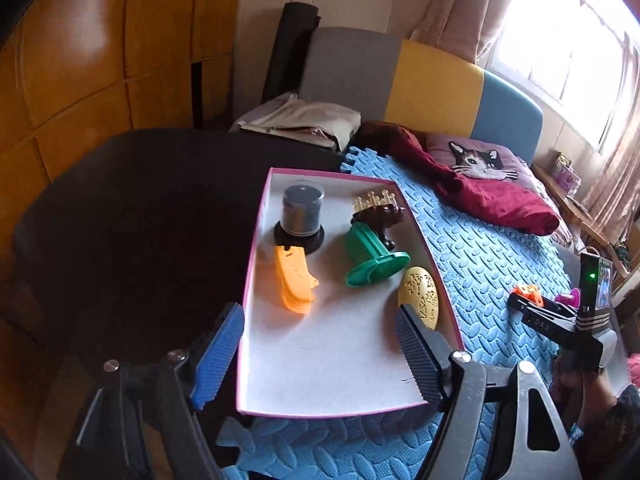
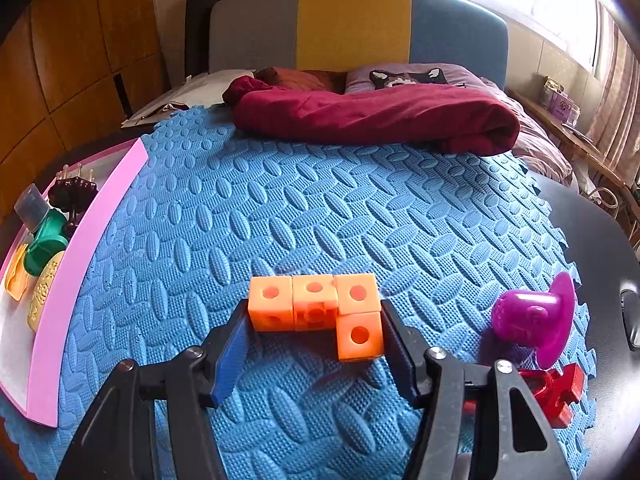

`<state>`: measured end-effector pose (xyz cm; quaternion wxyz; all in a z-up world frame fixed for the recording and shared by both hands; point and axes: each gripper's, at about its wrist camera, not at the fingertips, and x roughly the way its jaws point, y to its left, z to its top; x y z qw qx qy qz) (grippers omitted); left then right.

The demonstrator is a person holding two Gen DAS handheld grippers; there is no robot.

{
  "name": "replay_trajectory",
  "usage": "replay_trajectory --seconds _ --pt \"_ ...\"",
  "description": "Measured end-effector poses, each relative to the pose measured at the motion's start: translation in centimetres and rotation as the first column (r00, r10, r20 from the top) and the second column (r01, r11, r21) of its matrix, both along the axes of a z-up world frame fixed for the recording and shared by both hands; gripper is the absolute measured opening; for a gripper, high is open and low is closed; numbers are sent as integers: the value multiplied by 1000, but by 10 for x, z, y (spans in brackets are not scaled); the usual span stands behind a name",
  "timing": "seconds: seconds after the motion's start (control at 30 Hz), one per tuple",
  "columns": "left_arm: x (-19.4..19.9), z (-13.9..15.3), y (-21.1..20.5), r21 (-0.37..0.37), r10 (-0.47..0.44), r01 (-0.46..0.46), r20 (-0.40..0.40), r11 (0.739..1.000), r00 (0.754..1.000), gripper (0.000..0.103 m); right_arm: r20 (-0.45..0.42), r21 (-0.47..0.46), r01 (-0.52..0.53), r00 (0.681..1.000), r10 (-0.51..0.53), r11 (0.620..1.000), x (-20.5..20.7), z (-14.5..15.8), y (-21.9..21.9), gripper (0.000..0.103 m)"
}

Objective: Organize rigid objects
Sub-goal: 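Carry the orange cube chain into the tray and open the right gripper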

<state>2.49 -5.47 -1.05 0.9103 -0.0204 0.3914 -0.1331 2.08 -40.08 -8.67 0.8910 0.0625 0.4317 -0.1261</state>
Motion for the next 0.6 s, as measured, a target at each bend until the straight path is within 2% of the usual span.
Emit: replay_trajectory --seconds 0.3,0.43,0.53,0.6 --pt "-3 -12 27 -6 42 -42 -33 999 999 78 0 -6 7 1000 -7 1000 -2 1 1 61" --pt "-4 -15 44 0 84 -84 -27 996 996 78 -11 38 35 999 -34 999 -2 5 1 61" --pt "-2 -17 57 13 120 -120 -17 993 993 77 51 51 -25 998 22 998 -7 26 23 61" --pt "1 -20 66 13 146 -145 -29 989 989 77 106 58 -118 988 111 991 -10 46 49 61"
